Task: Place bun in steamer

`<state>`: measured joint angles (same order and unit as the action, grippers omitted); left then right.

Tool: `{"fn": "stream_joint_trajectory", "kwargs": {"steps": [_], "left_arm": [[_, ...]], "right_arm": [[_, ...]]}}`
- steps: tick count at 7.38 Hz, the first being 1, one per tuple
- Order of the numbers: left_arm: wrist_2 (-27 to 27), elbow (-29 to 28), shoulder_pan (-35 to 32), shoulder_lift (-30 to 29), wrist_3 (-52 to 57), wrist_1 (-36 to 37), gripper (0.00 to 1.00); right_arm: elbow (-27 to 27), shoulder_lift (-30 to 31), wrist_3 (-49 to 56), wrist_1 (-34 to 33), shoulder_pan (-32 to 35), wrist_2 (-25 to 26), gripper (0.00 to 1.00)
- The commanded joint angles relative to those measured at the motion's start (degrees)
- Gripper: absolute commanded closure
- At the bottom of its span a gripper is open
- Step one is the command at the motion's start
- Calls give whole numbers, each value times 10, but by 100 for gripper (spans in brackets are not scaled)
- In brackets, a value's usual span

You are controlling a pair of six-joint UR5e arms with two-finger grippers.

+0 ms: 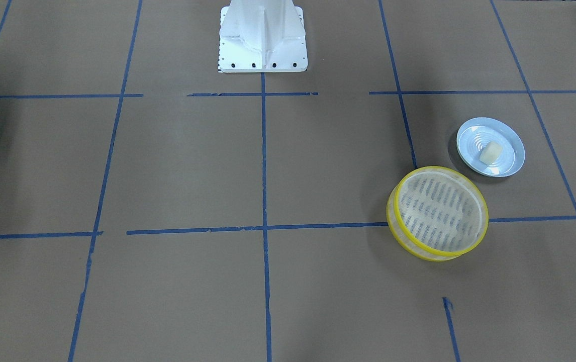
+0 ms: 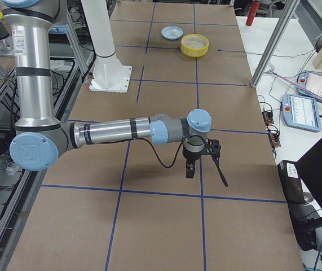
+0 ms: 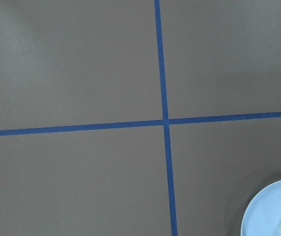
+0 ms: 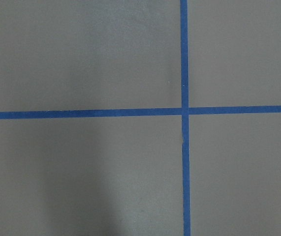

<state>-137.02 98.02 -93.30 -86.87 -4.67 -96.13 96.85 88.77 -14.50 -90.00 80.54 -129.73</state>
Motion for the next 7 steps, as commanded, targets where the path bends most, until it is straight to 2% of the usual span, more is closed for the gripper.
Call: {"fn": "stream_joint_trajectory", "kwargs": {"steps": [1, 2, 3, 4, 7], "left_arm": [[-12, 6, 24, 0, -61, -26, 0], [-6, 19, 81, 2, -79, -64, 0], [-4, 29, 131, -1, -152, -75, 0], [33, 44, 185, 0, -219, -99, 0], [47, 46, 246, 6, -295, -128, 0]], "right_arm": [[0, 0, 0, 0, 1, 0, 0], [0, 0, 0, 0, 1, 0, 0], [0, 0, 0, 0, 1, 0, 0], [0, 0, 0, 0, 1, 0, 0], [0, 0, 0, 0, 1, 0, 0]]}}
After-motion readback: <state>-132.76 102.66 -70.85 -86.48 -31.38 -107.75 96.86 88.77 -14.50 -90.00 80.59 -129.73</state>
